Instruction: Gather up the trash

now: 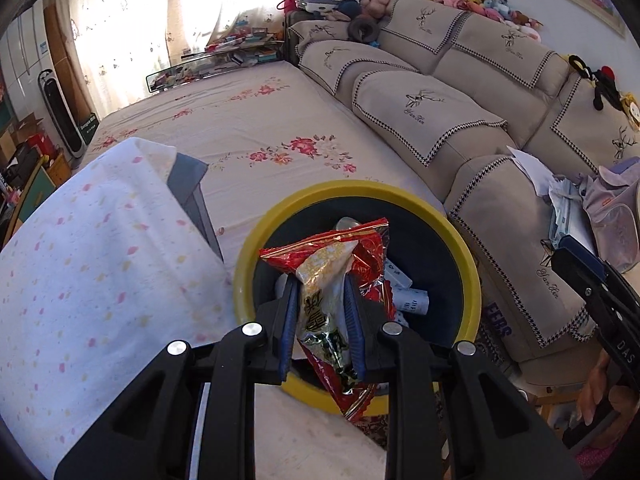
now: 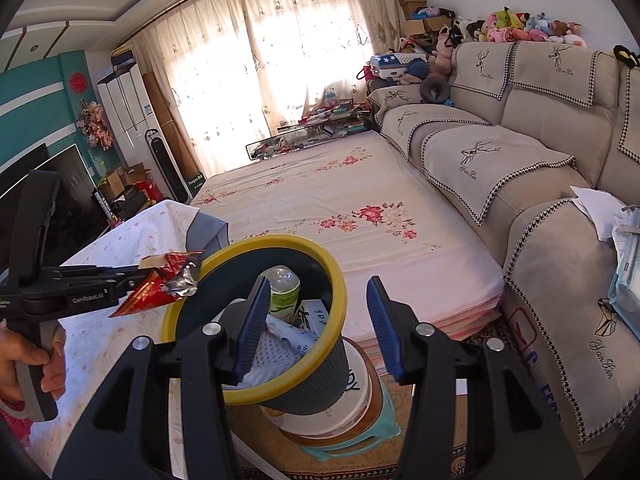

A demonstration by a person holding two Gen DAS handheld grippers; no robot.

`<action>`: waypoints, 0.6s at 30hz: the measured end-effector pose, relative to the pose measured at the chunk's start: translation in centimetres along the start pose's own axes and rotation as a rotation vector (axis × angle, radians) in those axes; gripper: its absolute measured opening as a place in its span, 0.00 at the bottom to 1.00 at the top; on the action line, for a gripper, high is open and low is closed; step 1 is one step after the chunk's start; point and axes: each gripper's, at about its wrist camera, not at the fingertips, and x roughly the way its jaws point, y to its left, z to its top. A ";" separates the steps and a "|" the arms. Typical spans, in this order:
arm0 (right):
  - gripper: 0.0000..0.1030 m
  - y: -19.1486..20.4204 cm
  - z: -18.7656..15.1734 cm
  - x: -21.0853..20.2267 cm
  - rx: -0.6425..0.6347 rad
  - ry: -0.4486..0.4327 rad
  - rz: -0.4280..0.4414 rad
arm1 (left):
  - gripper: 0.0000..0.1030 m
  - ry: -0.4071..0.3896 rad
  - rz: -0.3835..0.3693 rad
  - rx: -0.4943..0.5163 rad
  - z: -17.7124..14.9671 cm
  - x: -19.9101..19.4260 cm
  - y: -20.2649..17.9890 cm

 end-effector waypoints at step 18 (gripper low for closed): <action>0.52 2.5 0.0 -1.1 -0.049 0.007 0.023 | 0.90 -0.076 0.022 -0.144 -1.5 -3.5 3.5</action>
